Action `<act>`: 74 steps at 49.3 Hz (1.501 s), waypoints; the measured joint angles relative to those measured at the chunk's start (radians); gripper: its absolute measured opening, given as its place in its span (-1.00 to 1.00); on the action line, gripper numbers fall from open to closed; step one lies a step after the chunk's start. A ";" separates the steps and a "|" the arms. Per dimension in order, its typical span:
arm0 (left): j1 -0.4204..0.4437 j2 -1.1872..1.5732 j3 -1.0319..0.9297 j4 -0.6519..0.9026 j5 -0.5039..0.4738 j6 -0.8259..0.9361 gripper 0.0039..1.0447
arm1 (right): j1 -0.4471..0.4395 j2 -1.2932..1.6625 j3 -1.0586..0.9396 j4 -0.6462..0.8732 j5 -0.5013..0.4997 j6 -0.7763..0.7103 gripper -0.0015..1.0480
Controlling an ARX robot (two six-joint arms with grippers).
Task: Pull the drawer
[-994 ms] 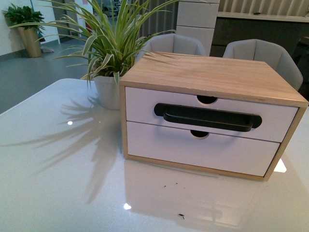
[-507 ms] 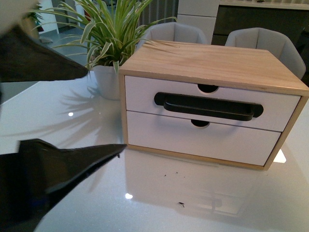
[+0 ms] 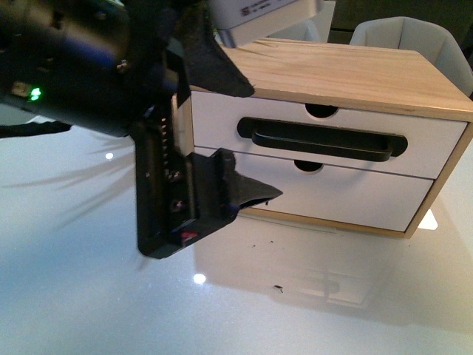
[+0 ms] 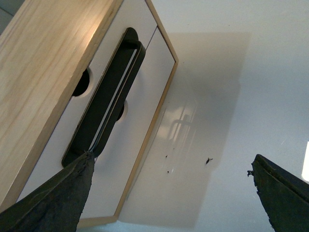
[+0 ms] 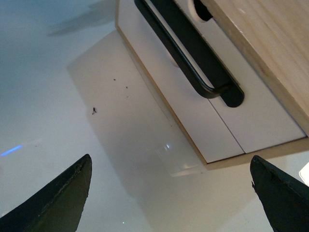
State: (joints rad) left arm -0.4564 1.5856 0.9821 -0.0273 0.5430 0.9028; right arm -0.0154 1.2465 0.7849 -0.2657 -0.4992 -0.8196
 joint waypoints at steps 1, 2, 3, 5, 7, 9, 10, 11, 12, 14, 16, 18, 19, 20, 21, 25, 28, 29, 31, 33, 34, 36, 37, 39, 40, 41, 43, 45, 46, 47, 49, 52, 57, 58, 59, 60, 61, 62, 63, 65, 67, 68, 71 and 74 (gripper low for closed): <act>-0.004 0.018 0.023 -0.016 0.001 0.011 0.87 | 0.007 0.014 0.010 -0.006 -0.002 -0.012 0.83; -0.007 0.031 0.039 -0.028 0.000 0.017 0.87 | 0.011 0.025 0.017 -0.011 -0.003 -0.018 0.83; -0.009 0.044 0.055 -0.038 0.000 0.021 0.87 | 0.016 0.035 0.024 -0.014 -0.005 -0.023 0.83; -0.014 0.079 0.095 -0.048 -0.004 0.029 0.87 | 0.027 0.059 0.041 -0.021 -0.008 -0.039 0.83; -0.017 0.114 0.135 -0.065 -0.015 0.043 0.87 | 0.039 0.083 0.058 -0.022 -0.010 -0.048 0.83; -0.018 0.134 0.157 -0.077 -0.021 0.049 0.87 | 0.043 0.092 0.064 -0.022 -0.009 -0.053 0.83; -0.019 0.141 0.164 -0.081 -0.022 0.053 0.87 | 0.047 0.102 0.072 -0.021 -0.009 -0.057 0.83; -0.019 0.160 0.184 -0.096 -0.026 0.063 0.87 | 0.053 0.117 0.082 -0.020 -0.007 -0.061 0.83; -0.019 0.174 0.198 -0.106 -0.030 0.070 0.87 | 0.057 0.127 0.089 -0.019 -0.006 -0.062 0.83; -0.019 0.204 0.227 -0.129 -0.040 0.087 0.87 | 0.066 0.152 0.105 -0.015 -0.005 -0.066 0.83; -0.019 0.224 0.247 -0.143 -0.049 0.101 0.87 | 0.075 0.171 0.116 -0.010 0.002 -0.071 0.83; -0.018 0.249 0.267 -0.159 -0.061 0.119 0.87 | 0.085 0.192 0.128 -0.008 0.003 -0.077 0.83; -0.018 0.257 0.275 -0.162 -0.068 0.126 0.87 | 0.089 0.200 0.132 -0.005 0.007 -0.082 0.83; -0.018 0.262 0.278 -0.163 -0.070 0.129 0.87 | 0.090 0.204 0.134 -0.003 0.011 -0.085 0.83; -0.018 0.270 0.285 -0.165 -0.072 0.132 0.87 | 0.095 0.212 0.138 0.002 0.021 -0.091 0.83; -0.017 0.291 0.299 -0.174 -0.075 0.147 0.87 | 0.106 0.236 0.150 0.011 0.035 -0.100 0.83; -0.016 0.303 0.308 -0.175 -0.076 0.152 0.87 | 0.112 0.252 0.160 0.018 0.035 -0.103 0.83; -0.016 0.305 0.309 -0.175 -0.077 0.153 0.87 | 0.114 0.256 0.162 0.019 0.035 -0.105 0.83; -0.014 0.317 0.316 -0.175 -0.080 0.161 0.87 | 0.121 0.275 0.174 0.026 0.037 -0.109 0.83; -0.014 0.328 0.323 -0.175 -0.086 0.167 0.87 | 0.127 0.291 0.183 0.034 0.037 -0.109 0.83; -0.014 0.336 0.330 -0.172 -0.091 0.170 0.87 | 0.130 0.302 0.192 0.038 0.036 -0.109 0.83; -0.014 0.348 0.339 -0.169 -0.096 0.174 0.87 | 0.134 0.315 0.203 0.042 0.037 -0.109 0.83; -0.014 0.354 0.345 -0.168 -0.098 0.174 0.87 | 0.137 0.322 0.208 0.043 0.036 -0.109 0.83; -0.014 0.369 0.359 -0.166 -0.106 0.179 0.87 | 0.142 0.336 0.220 0.050 0.036 -0.109 0.83; -0.014 0.375 0.365 -0.166 -0.111 0.184 0.87 | 0.143 0.341 0.225 0.053 0.036 -0.108 0.83; -0.014 0.381 0.372 -0.166 -0.116 0.187 0.87 | 0.145 0.346 0.229 0.056 0.036 -0.108 0.83; -0.014 0.393 0.387 -0.167 -0.121 0.192 0.87 | 0.146 0.355 0.236 0.060 0.036 -0.108 0.83; -0.014 0.404 0.402 -0.170 -0.122 0.195 0.87 | 0.148 0.363 0.241 0.063 0.036 -0.107 0.83; -0.014 0.411 0.410 -0.170 -0.126 0.198 0.87 | 0.149 0.367 0.243 0.066 0.036 -0.106 0.83; -0.014 0.414 0.414 -0.171 -0.127 0.199 0.87 | 0.150 0.369 0.245 0.068 0.036 -0.105 0.83; -0.014 0.422 0.425 -0.172 -0.131 0.204 0.87 | 0.151 0.376 0.248 0.071 0.036 -0.103 0.83; -0.014 0.432 0.438 -0.174 -0.134 0.206 0.87 | 0.151 0.383 0.251 0.076 0.035 -0.100 0.83; -0.014 0.456 0.467 -0.190 -0.148 0.219 0.87 | 0.152 0.402 0.256 0.088 0.034 -0.092 0.83; -0.014 0.460 0.472 -0.191 -0.148 0.221 0.87 | 0.152 0.405 0.256 0.089 0.032 -0.092 0.83; -0.014 0.464 0.475 -0.192 -0.149 0.223 0.87 | 0.152 0.409 0.256 0.090 0.031 -0.092 0.83; -0.014 0.465 0.477 -0.192 -0.149 0.224 0.87 | 0.152 0.410 0.256 0.090 0.030 -0.093 0.83; -0.014 0.469 0.479 -0.193 -0.151 0.225 0.87 | 0.153 0.412 0.256 0.092 0.030 -0.092 0.83; -0.014 0.472 0.480 -0.194 -0.151 0.226 0.87 | 0.153 0.414 0.257 0.093 0.030 -0.092 0.83; -0.014 0.475 0.483 -0.194 -0.151 0.228 0.87 | 0.153 0.417 0.257 0.097 0.029 -0.092 0.83; -0.014 0.480 0.486 -0.194 -0.152 0.228 0.87 | 0.153 0.421 0.259 0.100 0.027 -0.090 0.83; -0.014 0.488 0.488 -0.194 -0.154 0.231 0.87 | 0.153 0.428 0.262 0.107 0.027 -0.089 0.83; -0.014 0.492 0.489 -0.194 -0.155 0.232 0.87 | 0.154 0.433 0.264 0.110 0.027 -0.088 0.83; -0.014 0.504 0.493 -0.194 -0.164 0.238 0.87 | 0.155 0.445 0.271 0.116 0.027 -0.085 0.83; -0.014 0.513 0.498 -0.194 -0.174 0.244 0.87 | 0.159 0.458 0.276 0.128 0.027 -0.084 0.83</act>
State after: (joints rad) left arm -0.4702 2.0991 1.4803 -0.2211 0.3687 1.1465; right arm 0.1432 1.7046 1.0607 -0.1379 -0.4725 -0.9035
